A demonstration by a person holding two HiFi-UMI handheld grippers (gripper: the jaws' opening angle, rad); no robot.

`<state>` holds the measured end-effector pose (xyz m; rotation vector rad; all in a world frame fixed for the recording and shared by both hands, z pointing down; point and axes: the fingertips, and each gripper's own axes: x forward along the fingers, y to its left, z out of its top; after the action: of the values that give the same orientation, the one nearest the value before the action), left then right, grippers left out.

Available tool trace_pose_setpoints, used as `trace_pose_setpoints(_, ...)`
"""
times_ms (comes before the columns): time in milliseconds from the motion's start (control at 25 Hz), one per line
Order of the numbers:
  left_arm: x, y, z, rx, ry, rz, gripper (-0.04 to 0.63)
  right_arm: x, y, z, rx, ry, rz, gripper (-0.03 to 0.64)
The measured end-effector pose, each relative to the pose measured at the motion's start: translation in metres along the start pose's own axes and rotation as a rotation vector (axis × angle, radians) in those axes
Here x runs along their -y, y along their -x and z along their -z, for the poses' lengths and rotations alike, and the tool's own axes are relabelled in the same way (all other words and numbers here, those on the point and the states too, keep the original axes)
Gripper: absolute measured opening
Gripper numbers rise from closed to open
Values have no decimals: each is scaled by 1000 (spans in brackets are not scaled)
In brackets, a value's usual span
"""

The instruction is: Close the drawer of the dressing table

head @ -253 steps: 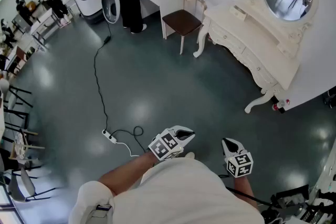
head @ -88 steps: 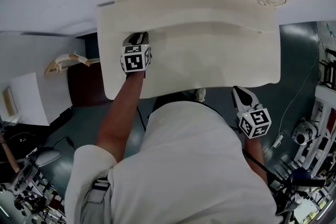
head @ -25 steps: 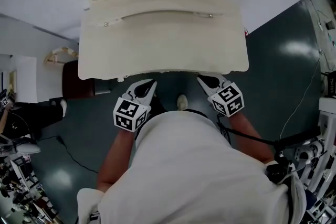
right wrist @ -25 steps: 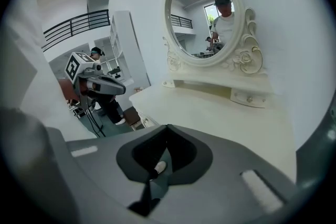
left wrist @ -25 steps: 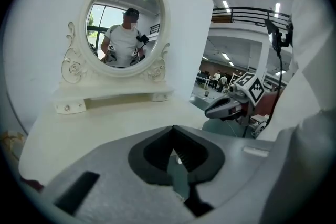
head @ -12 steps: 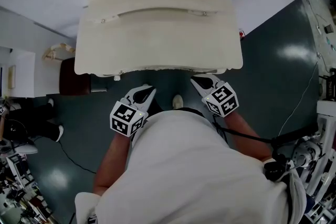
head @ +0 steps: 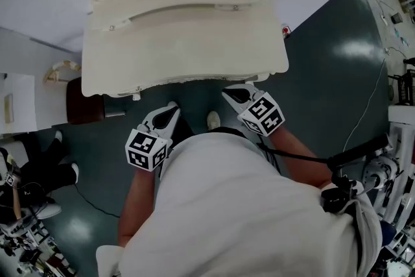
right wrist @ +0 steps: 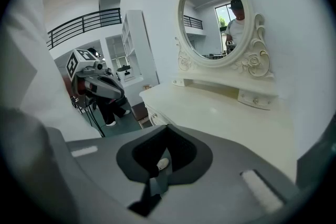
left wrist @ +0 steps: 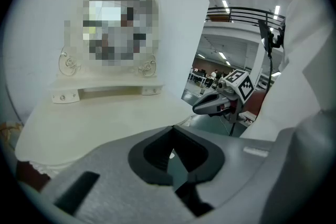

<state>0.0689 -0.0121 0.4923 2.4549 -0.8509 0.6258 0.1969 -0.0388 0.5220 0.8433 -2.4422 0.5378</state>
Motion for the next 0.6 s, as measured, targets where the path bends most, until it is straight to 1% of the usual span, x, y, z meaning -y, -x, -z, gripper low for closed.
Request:
trace_pose_setpoints(120,-4,2,4,-1,6,-8,3,-2,-5,1,-3,8,-7,0)
trace_pose_setpoints(280,2,0,7,-10,13,-12,3,-3,-1,5,-7,14,-13,0)
trace_pose_setpoints(600,3,-9,4,-21,-4,12,3,0,2,11,-9,-1,7,0)
